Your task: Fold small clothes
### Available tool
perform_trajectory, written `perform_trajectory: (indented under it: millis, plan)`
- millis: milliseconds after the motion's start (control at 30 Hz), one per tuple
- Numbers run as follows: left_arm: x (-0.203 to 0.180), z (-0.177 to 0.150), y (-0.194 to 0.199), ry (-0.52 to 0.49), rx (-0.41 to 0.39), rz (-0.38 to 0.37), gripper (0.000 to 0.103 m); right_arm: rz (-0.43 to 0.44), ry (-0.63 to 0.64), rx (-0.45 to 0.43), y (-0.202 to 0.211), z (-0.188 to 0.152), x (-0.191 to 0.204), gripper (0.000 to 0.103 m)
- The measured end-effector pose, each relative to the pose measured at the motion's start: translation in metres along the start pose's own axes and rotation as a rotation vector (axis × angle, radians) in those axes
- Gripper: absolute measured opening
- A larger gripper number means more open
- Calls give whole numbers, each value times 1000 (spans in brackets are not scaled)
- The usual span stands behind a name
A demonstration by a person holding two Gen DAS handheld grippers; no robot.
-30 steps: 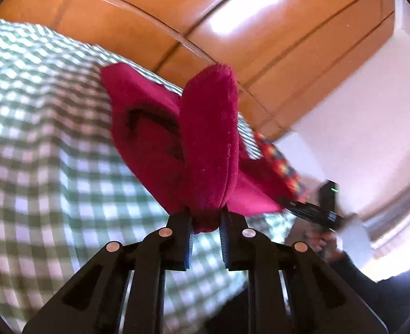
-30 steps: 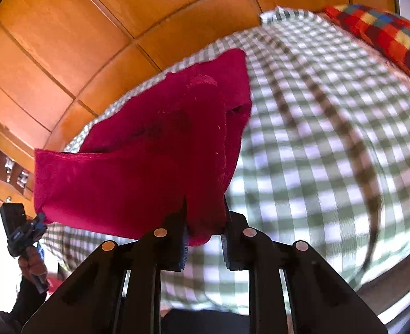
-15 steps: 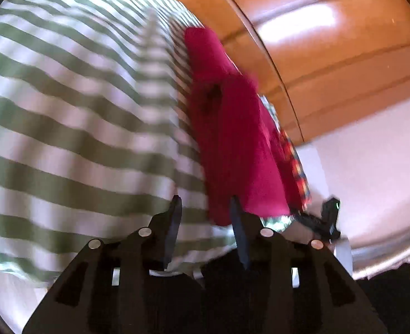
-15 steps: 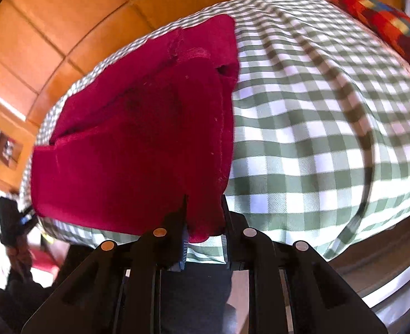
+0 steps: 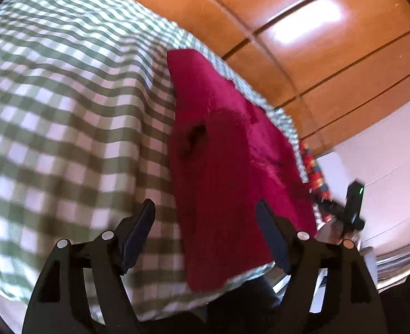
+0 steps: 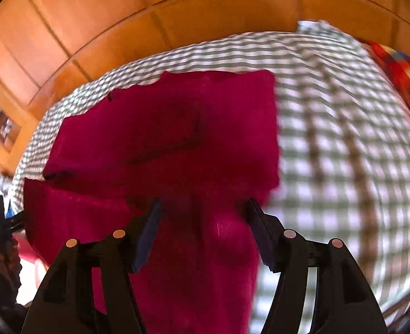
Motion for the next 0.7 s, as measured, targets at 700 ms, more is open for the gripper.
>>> perform_trajectory:
  millis: [700]
  plan:
    - [14, 34, 24, -112, -145, 355, 93, -43, 4, 27, -16, -6, 41, 61]
Point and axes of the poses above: each gripper's, at about its wrist camera, not at the fingertips, and y roughly against the way its jaws point, x to its left, z to its top, the point moved 6 cm from there along -y, roughly the way its jaws point, and after that the axes turned 4 degrees about -y, right-handed, at the moved point
